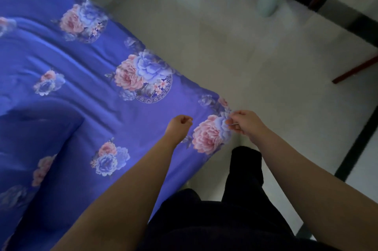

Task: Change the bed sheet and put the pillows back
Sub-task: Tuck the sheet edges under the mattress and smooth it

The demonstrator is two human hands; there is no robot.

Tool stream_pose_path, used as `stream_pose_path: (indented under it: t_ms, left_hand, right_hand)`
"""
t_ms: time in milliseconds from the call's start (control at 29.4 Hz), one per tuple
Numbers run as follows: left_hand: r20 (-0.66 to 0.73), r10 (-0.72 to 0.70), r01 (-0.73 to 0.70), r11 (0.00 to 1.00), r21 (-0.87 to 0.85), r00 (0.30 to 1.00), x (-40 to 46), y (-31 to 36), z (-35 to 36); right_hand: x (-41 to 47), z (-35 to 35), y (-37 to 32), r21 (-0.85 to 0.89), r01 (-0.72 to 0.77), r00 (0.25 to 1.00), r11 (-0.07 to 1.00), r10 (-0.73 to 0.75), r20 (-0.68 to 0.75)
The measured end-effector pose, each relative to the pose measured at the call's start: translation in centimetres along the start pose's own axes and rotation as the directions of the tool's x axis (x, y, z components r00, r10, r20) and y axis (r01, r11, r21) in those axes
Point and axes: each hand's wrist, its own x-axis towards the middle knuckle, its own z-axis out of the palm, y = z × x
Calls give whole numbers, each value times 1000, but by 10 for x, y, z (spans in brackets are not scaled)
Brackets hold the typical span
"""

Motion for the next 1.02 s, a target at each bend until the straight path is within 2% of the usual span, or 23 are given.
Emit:
stream_pose_path:
  t_ms: [170,374,578,680,850,952,1020]
  left_hand:
    - [-147,-192,162,968,-189,970,61,44,41]
    - [-224,-431,304,845,-441,874,82,91,102]
    - [-266,-577,372,750,-547,772,81,94,131]
    - [-260,-606,380,721,-580,752,83,88,138]
    - [-315,-670,363,669,-649,672,90,75,147]
    - [-268,-717,361,593,-720,644,95,72,152]
    - [-252,-768,370,533,-761,589,103,72,157]
  right_hand:
    - [106,-39,-58,-279,36,986,960,12,168]
    - [199,-61,-122,-574,126,946,809,77,316]
    - [243,-48,-127,-696,156,905,701,181,385]
    - [257,-42,-121,-760,184,894,623,214,393]
    - [285,-26,-118,-783,181,893,596,234,384]
    - [303,-7,-120,-816,204,879,541,266,396]
    - [314,8,-123,-841,250,857,479,295,423]
